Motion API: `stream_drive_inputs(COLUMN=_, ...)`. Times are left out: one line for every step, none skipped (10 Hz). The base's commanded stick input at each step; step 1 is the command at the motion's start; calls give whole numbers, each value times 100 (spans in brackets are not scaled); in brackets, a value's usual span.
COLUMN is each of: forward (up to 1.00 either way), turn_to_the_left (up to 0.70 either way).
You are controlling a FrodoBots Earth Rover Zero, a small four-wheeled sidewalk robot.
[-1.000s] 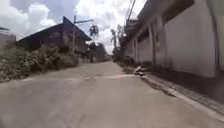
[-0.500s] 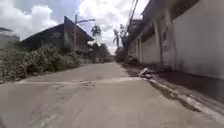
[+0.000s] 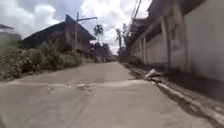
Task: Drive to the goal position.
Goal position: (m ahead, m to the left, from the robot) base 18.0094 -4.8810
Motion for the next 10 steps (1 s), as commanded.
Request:
stream_drive_inputs(forward=100, turn_to_the_left=0)
stream_drive_inputs(forward=100, turn_to_the_left=0)
stream_drive_inputs(forward=100, turn_to_the_left=0)
stream_drive_inputs(forward=100, turn_to_the_left=0)
stream_drive_inputs(forward=100, turn_to_the_left=0)
stream_drive_inputs(forward=100, turn_to_the_left=0)
stream_drive_inputs(forward=100, turn_to_the_left=0)
stream_drive_inputs(forward=100, turn_to_the_left=0)
stream_drive_inputs(forward=100, turn_to_the_left=0)
stream_drive_inputs(forward=100, turn_to_the_left=0)
